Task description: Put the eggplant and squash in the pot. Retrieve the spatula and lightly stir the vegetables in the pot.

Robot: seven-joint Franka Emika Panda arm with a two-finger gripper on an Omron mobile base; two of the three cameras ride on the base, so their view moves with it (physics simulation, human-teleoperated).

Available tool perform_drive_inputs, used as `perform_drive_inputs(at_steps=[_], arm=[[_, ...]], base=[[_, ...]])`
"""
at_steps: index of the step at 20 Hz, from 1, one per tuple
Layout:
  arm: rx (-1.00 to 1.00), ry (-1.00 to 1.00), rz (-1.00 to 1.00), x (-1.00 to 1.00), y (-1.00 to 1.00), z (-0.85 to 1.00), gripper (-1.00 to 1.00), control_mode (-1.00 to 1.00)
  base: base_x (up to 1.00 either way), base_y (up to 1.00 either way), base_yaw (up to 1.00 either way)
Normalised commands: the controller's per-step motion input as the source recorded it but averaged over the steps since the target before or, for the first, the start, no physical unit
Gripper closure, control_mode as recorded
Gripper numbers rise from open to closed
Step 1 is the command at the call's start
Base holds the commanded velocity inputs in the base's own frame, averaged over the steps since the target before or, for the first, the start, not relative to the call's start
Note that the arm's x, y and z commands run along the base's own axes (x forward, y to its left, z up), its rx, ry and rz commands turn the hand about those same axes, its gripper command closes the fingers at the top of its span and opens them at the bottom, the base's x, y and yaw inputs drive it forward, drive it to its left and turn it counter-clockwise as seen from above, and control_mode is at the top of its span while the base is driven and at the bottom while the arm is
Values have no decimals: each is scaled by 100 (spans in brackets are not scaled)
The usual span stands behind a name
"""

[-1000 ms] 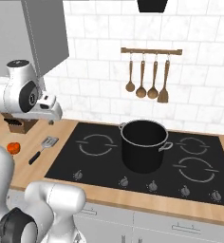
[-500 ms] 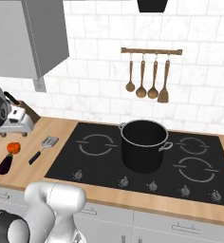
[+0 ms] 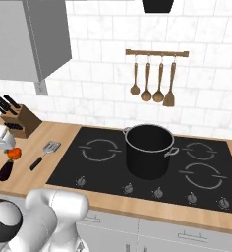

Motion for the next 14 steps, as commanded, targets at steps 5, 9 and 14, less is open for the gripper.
perform_drive_inputs(at_steps=[5,9,14], arm=[[-1,5,0,24,46,-52,-100,-100],[-3,9,0,40,20,-46,-100,-100],[-3,10,-1,31,1,-36,-100,-100]], base=[[0,0,0],[0,0,0],[0,0,0]])
